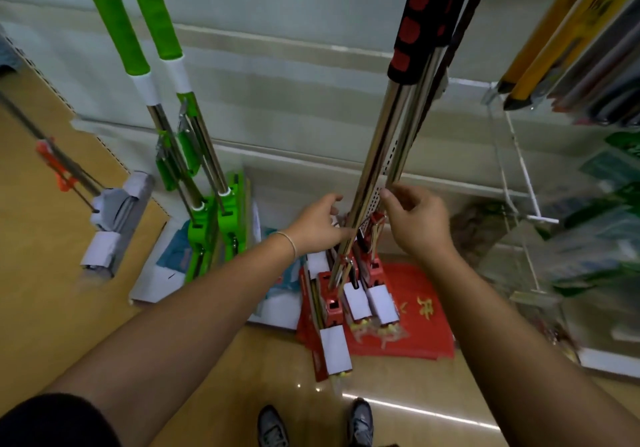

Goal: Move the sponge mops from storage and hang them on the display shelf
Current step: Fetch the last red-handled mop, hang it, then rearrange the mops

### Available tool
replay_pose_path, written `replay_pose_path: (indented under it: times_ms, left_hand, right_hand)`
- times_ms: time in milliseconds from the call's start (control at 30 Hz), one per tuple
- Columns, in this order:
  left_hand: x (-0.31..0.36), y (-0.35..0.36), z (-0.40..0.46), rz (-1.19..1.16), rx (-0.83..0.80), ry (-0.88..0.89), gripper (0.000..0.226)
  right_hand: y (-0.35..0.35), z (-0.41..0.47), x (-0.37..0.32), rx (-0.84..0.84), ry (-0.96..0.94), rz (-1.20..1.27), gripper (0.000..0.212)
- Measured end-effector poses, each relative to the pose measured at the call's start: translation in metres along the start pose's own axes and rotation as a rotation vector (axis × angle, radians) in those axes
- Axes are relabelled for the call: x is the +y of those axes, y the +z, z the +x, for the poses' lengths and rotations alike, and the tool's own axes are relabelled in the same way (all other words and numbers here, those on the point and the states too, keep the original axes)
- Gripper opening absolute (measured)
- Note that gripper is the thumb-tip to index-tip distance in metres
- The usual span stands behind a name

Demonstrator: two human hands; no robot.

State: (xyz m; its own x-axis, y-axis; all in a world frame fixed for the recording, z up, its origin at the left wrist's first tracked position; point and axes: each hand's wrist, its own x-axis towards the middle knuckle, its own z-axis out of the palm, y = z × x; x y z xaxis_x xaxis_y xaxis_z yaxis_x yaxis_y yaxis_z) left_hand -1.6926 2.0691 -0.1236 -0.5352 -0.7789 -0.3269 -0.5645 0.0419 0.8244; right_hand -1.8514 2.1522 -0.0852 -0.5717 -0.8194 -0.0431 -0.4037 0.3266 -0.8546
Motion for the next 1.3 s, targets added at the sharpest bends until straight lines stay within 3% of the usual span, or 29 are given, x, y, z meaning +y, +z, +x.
replay_pose_path:
  times_ms: [300, 467, 567, 733, 833, 900, 967, 1067, 1167, 1233, 1300]
  left_hand:
    - [-0.028, 0.031, 0.041, -0.134, 0.036, 0.015, 0.092]
    - [-0.031, 0.055, 0.062, -0.175, 0.057, 0.199, 0.064]
    - [-0.029, 0.064, 0.067, -0.245, 0.077, 0.283, 0.068]
    - [-0.04, 0.062, 0.074, -0.445, -0.217, 0.193, 0.088]
    - [-0.06, 0.047, 0.075, -0.693, -0.438, 0.12, 0.076]
    - [-0.074, 0.042, 0.078, -0.881, -0.497, 0.114, 0.065]
    - [-0.081, 0.046, 0.084, -0.955, -0.365, 0.056, 0.054]
    - [-0.081, 0.065, 0.102, -0.86, -0.094, -0.02, 0.048]
    - [-0.081, 0.086, 0.123, -0.847, -0.156, -0.028, 0.038]
    - [-0.081, 0.097, 0.132, -0.846, -0.106, -0.084, 0.038]
    - [-0.083, 0.106, 0.138, -0.839, -0.034, -0.126, 0.023]
  right_hand:
    - [0.03, 0.044, 0.099, -0.108, 0.137, -0.184, 0.038]
    - [0.055, 0.079, 0.145, -0.18, 0.245, -0.234, 0.047]
    - [0.072, 0.096, 0.159, -0.214, 0.267, -0.233, 0.05]
    - [0.098, 0.101, 0.177, -0.206, 0.238, -0.215, 0.034]
    - [0.104, 0.1, 0.18, -0.15, 0.212, -0.235, 0.027]
    - [0.105, 0.1, 0.181, -0.154, 0.192, -0.238, 0.025]
    - [0.106, 0.1, 0.181, -0.146, 0.18, -0.235, 0.025]
    - [0.106, 0.098, 0.181, -0.126, 0.173, -0.231, 0.024]
    - [0.107, 0.097, 0.182, -0.154, 0.175, -0.229, 0.031]
    - [0.107, 0.098, 0.184, -0.173, 0.178, -0.222, 0.034]
    - [0.108, 0.099, 0.188, -0.179, 0.191, -0.232, 0.033]
